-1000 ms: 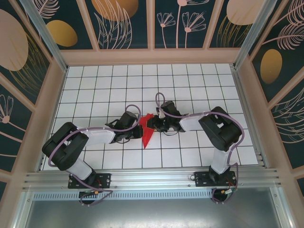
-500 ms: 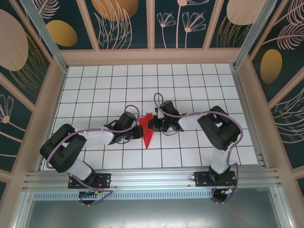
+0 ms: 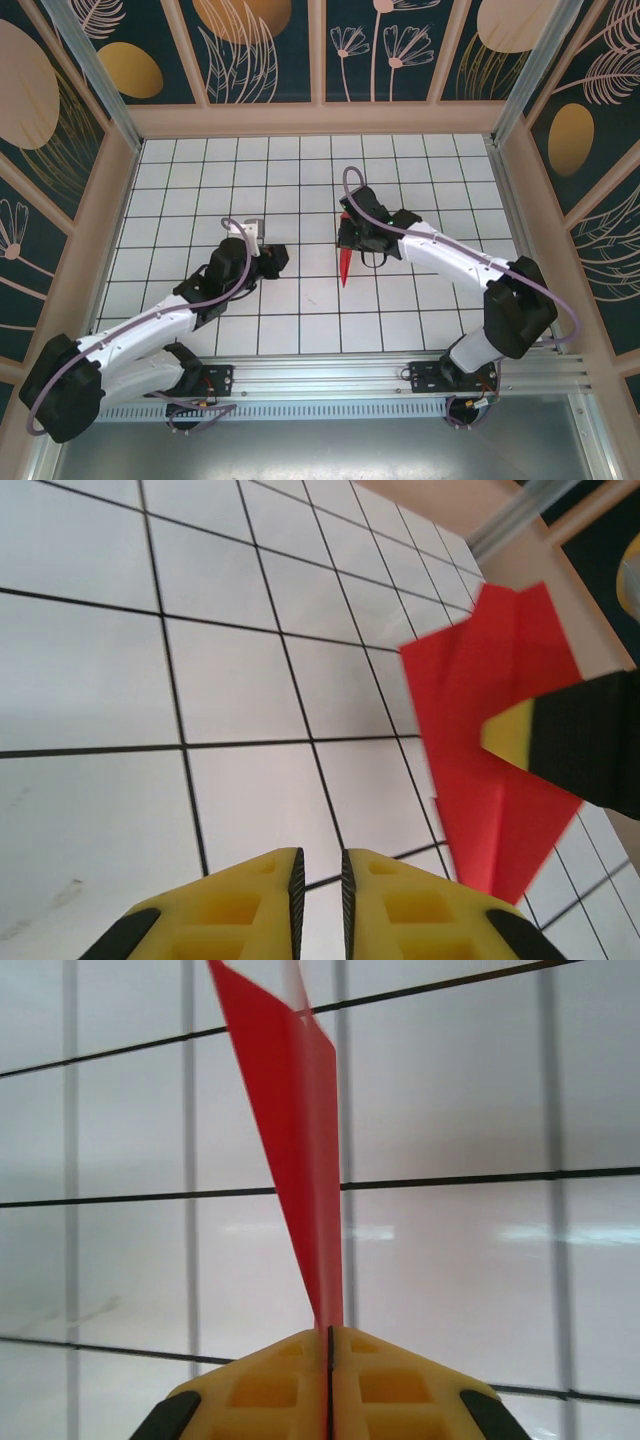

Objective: Fold a paper plane with a square sheet of paper (pick it up from the middle)
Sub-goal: Turn over the paper at the center of the table, then fold the wing for the fifth time at the center of the table.

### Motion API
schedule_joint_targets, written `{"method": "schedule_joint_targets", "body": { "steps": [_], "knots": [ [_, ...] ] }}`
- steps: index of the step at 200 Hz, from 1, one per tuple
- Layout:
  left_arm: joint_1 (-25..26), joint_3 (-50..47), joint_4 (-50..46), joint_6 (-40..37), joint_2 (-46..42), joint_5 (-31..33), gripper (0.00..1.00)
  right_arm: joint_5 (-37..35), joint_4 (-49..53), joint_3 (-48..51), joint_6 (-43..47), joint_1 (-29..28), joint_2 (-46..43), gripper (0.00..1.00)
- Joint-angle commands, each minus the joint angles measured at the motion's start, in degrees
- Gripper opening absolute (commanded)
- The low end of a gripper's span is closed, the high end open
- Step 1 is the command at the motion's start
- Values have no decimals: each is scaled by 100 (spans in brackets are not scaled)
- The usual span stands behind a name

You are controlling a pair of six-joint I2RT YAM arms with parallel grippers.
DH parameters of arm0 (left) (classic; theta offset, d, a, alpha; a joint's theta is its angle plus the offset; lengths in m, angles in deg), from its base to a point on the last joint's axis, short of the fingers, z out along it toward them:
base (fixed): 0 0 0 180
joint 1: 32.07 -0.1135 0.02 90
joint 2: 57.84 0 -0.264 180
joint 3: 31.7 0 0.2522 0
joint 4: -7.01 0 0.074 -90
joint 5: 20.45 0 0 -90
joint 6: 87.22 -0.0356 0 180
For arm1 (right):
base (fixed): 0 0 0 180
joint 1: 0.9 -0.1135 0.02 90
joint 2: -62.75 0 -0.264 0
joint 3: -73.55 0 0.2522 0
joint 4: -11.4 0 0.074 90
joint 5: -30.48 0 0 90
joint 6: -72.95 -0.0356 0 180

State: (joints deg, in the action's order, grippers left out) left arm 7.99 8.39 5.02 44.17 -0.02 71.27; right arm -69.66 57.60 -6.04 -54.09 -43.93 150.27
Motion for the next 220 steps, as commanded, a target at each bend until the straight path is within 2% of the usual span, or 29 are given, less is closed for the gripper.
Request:
{"method": "schedule_joint_targets", "body": {
  "steps": [1, 17, 45, 70, 90, 111, 133, 163, 187, 200, 220],
  "knots": [
    [-8, -259, -126, 147, -401, 905, 22, -1977, 2379, -534, -200, -289, 543, 9],
    [-7, -401, -131, 246, -693, 1199, 24, -2225, 2688, -805, -316, -587, 1058, 9],
    [-11, -513, -366, 334, -1138, 1694, 26, -2112, 2720, -1506, -352, -1143, 2191, 10],
    [-11, -607, -558, 368, -1496, 1929, 29, -1671, 2678, -2390, -204, -1529, 3198, 16],
    [-11, -674, -634, 371, -1679, 1968, 30, -1120, 2406, -2812, -68, -1671, 3605, 21],
    [-9, -696, -659, 376, -1685, 1900, 32, -350, 1723, -2760, 132, -1699, 3363, 39],
    [-6, -681, -602, 338, -1572, 1715, 34, 276, 926, -2195, 284, -1577, 2526, 56],
    [-12, -648, -299, 265, -1185, 1179, 37, 1310, -459, -705, 365, -1158, 1112, 63],
    [-10, -577, -103, 316, -733, 605, 38, 2334, -1604, 667, 210, -574, 110, 56],
    [-9, -543, 14, 370, -487, 275, 38, 2708, -2031, 1270, 130, -302, -272, 39],
    [-10, -495, 216, 464, -65, -269, 38, 3360, -2559, 1883, 154, -63, -585, 25]
  ]
}}
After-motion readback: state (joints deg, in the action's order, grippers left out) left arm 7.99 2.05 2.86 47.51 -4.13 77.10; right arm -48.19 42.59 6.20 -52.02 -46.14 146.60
